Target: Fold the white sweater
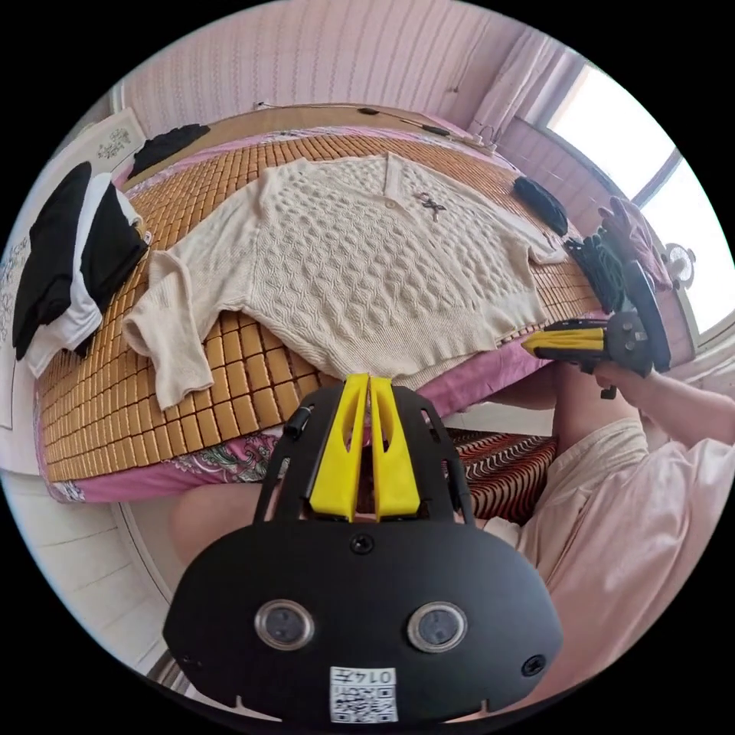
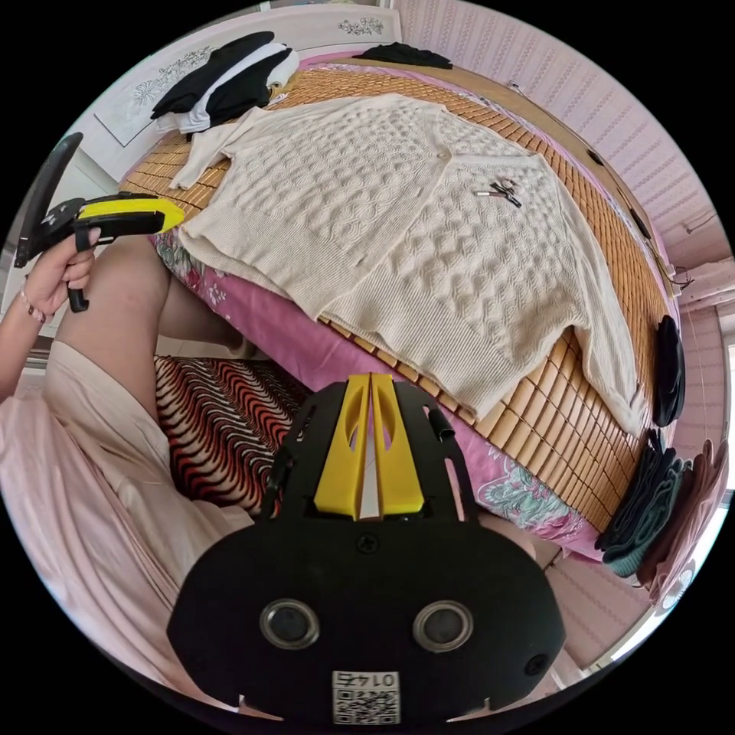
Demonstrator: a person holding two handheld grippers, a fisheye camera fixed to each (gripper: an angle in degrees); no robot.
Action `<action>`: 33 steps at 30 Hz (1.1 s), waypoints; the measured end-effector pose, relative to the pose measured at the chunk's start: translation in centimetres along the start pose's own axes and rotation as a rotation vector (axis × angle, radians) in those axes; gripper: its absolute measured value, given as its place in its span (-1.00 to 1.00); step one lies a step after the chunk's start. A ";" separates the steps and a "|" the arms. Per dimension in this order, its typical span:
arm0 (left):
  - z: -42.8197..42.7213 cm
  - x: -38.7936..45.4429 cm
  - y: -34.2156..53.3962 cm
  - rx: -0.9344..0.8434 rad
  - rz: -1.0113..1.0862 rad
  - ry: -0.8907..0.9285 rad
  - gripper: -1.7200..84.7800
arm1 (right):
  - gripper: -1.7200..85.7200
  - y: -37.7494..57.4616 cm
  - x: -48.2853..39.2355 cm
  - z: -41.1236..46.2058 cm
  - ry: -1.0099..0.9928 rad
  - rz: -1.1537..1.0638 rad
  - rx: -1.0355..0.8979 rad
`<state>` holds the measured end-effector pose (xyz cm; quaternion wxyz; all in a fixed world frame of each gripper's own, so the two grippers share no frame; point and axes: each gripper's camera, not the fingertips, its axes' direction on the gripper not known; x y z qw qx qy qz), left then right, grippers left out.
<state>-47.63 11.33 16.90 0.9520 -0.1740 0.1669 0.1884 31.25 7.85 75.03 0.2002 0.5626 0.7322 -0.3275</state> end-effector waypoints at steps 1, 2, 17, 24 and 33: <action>-0.7 -1.2 0.5 0.019 -0.043 0.019 -0.97 | -0.97 0.1 -0.1 0.0 -0.001 0.015 -0.002; -1.6 -2.5 1.1 0.049 -0.096 0.020 -0.96 | -0.97 0.1 -0.4 0.0 0.001 0.030 0.004; -6.7 -18.1 6.6 0.120 -0.328 -0.133 -0.80 | -0.78 -19.4 -11.3 -3.4 -0.203 -0.280 0.222; -6.1 -22.8 6.0 0.057 -0.381 -0.099 -0.79 | -0.77 -30.8 -15.0 -1.2 -0.316 -0.258 0.180; -6.7 -27.1 7.1 -0.012 -0.369 -0.033 -0.95 | -0.93 -39.2 -15.2 3.4 -0.240 -0.155 0.012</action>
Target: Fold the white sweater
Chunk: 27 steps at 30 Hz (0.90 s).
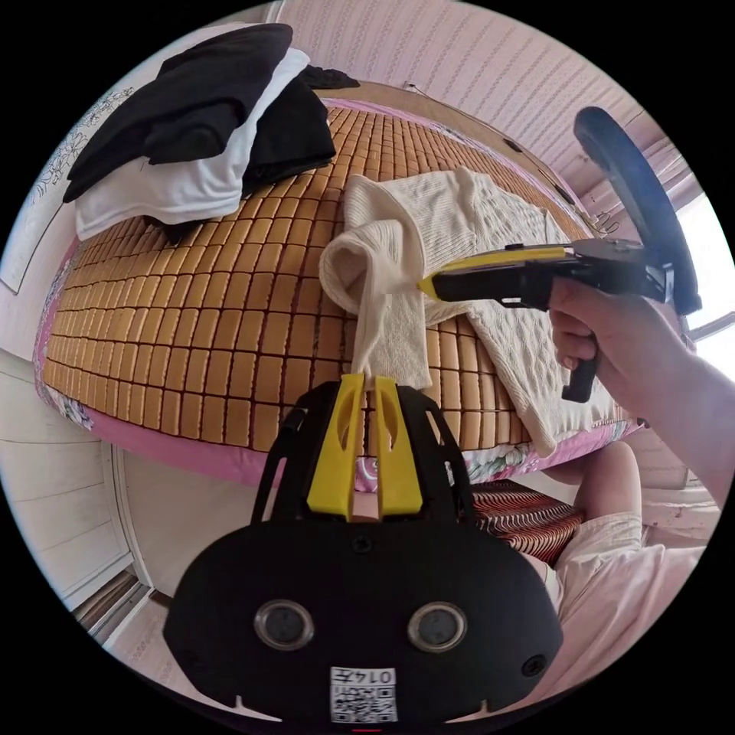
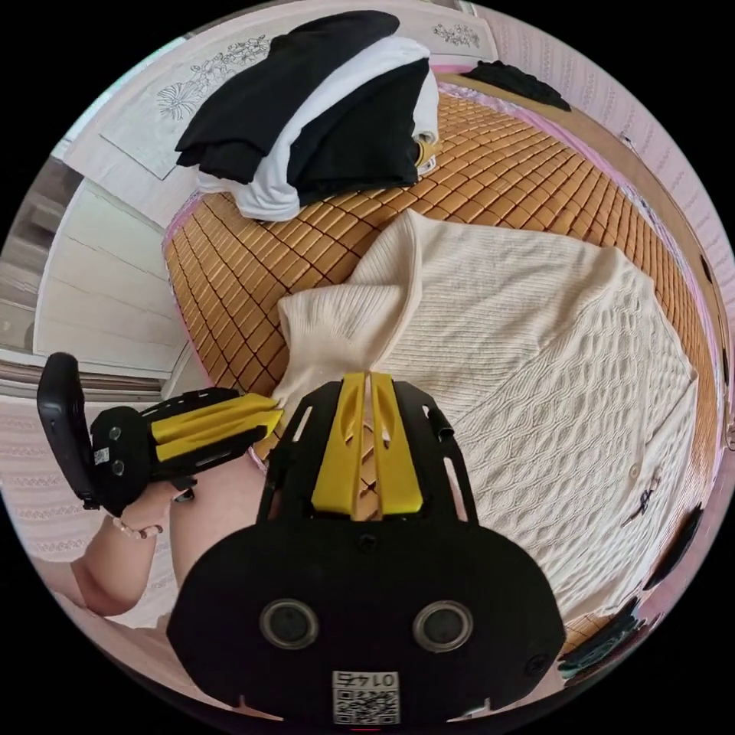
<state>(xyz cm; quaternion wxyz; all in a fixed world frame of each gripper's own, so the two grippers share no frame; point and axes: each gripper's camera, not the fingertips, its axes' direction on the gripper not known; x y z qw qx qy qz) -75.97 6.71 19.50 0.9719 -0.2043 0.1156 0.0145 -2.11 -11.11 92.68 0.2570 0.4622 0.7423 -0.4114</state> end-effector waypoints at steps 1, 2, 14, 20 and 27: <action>-0.4 -0.8 0.2 0.007 -0.005 0.027 -0.97 | -0.96 -0.7 0.4 0.2 -0.031 -0.005 -0.030; -0.8 -1.7 0.5 0.023 -0.018 0.055 -0.97 | -0.97 -1.1 0.7 -0.3 -0.069 -0.016 -0.018; -10.4 -12.0 7.5 0.456 -0.284 0.394 -0.98 | -0.95 -6.2 1.8 -9.4 -0.211 -0.157 0.369; -12.1 -15.2 8.0 0.496 -0.288 0.407 -0.98 | -0.63 -5.4 5.2 -4.3 -0.212 -0.014 0.227; -12.2 -15.9 8.0 0.479 -0.268 0.419 -0.98 | -0.90 -5.9 7.1 -0.6 -0.522 0.013 0.058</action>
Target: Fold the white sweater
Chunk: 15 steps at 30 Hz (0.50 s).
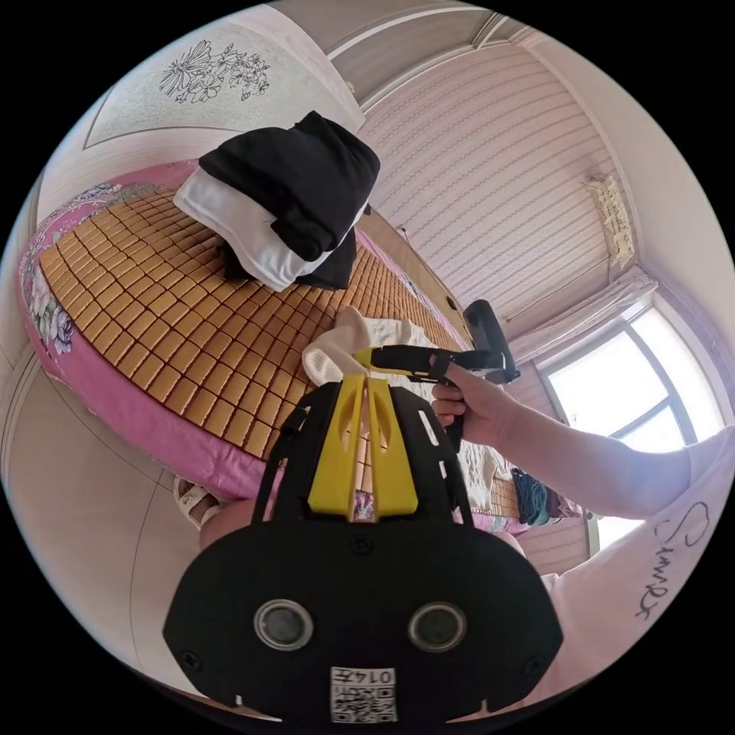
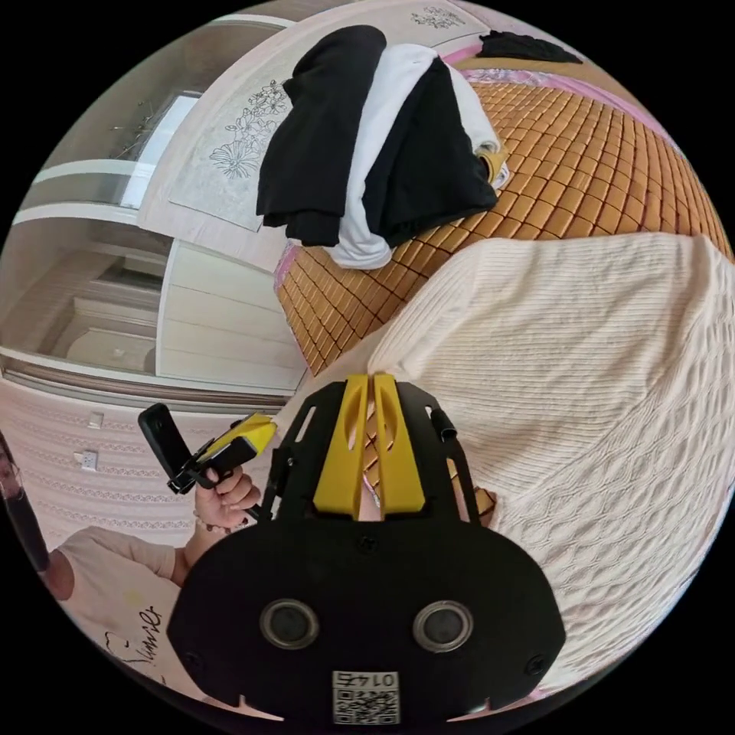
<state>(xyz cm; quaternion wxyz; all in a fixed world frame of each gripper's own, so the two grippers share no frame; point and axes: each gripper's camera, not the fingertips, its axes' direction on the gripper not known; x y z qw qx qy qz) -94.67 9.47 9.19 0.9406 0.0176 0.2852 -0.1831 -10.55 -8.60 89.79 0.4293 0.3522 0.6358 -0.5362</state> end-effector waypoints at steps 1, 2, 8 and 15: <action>-0.2 -0.1 0.0 0.004 -0.002 0.001 -0.98 | -0.91 -0.4 -0.2 -0.3 -0.023 -0.029 0.011; -0.5 -0.2 0.1 0.016 -0.008 0.004 -0.98 | -0.91 -0.9 -0.8 -0.6 -0.022 -0.084 0.016; -2.9 -3.4 1.3 0.182 -0.165 -0.058 -0.98 | -0.65 -5.0 -4.8 -0.9 -0.085 -0.213 -0.002; -5.7 -7.6 2.0 0.379 -0.369 -0.191 -0.98 | -0.64 -6.1 -7.9 -2.2 -0.167 -0.311 0.064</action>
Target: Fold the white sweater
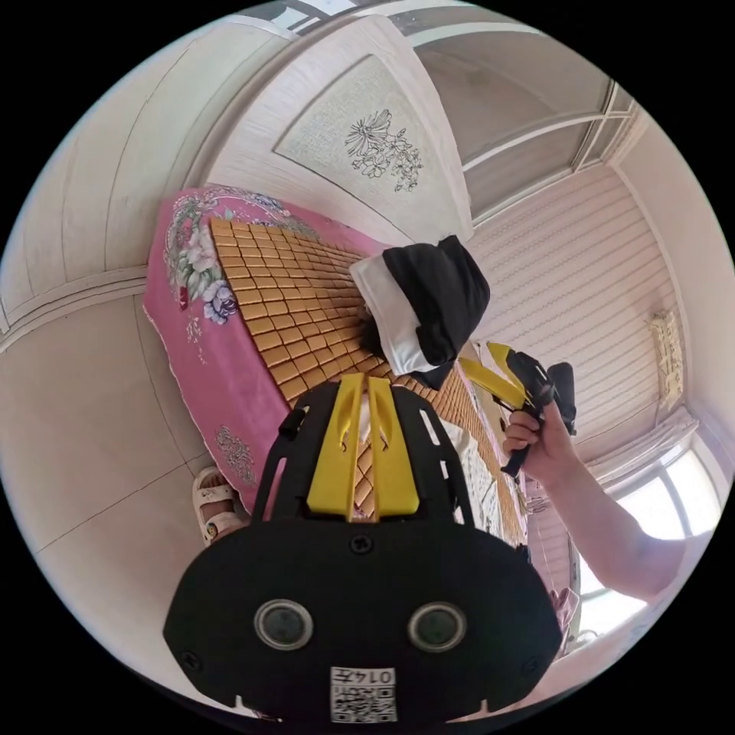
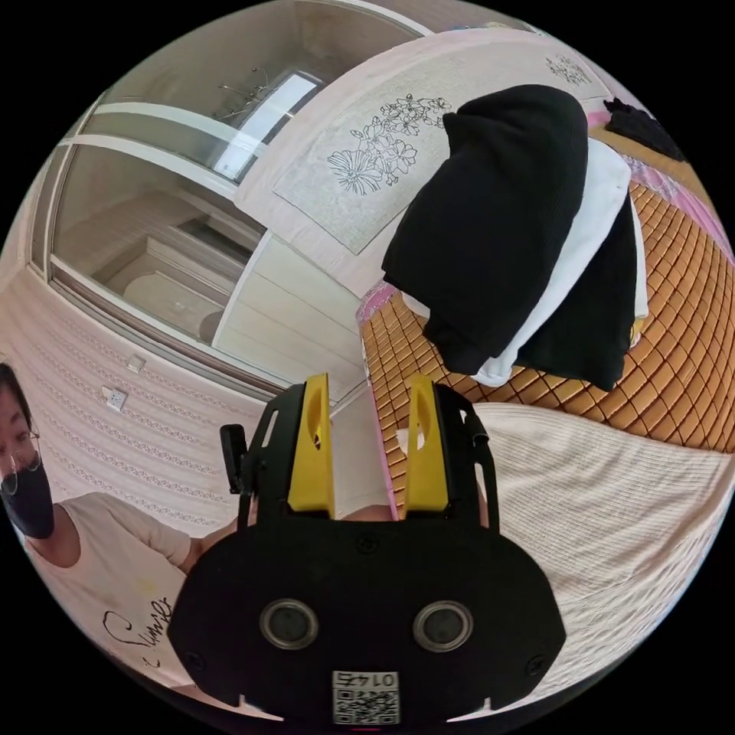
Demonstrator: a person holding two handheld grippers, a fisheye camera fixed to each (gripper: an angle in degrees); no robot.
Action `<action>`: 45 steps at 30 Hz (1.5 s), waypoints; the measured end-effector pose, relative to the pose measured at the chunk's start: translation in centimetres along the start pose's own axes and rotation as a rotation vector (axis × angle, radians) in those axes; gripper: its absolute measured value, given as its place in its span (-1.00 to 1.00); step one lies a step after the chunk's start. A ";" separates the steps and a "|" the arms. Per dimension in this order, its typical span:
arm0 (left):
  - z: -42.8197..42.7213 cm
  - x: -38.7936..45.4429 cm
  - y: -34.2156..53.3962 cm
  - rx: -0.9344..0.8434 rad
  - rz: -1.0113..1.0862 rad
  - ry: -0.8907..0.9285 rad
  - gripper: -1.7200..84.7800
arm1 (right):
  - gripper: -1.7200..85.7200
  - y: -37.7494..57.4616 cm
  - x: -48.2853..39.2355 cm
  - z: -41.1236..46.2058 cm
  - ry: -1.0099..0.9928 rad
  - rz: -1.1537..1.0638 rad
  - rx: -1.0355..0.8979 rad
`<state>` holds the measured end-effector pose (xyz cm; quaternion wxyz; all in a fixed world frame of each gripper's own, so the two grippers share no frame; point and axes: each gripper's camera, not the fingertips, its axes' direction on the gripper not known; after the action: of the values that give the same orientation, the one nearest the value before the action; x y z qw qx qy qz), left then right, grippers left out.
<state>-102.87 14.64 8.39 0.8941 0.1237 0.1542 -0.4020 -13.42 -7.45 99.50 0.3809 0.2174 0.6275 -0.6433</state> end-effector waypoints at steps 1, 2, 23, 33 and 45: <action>0.3 0.0 -0.2 0.001 0.008 -0.008 -0.97 | -0.65 0.6 -0.3 -0.5 0.001 -0.016 0.015; 0.9 0.4 -0.3 -0.014 0.051 -0.018 -0.97 | -0.66 1.5 -0.5 -0.9 0.058 -0.041 0.024; 18.7 5.6 1.3 -0.237 0.300 -0.363 -0.84 | -0.83 18.0 -2.3 3.2 0.795 -0.038 -0.323; 17.4 8.5 11.5 -0.237 0.343 -0.154 -0.95 | -0.86 31.6 -6.6 -10.4 0.646 0.103 0.062; 28.8 31.2 38.6 -0.699 1.063 0.215 -0.98 | -0.83 68.5 -5.7 -35.8 1.017 0.842 0.553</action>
<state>-48.91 8.40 26.97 0.9384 -0.0758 0.2823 0.1843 35.29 33.94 55.62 0.1880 0.8029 0.4040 -0.3960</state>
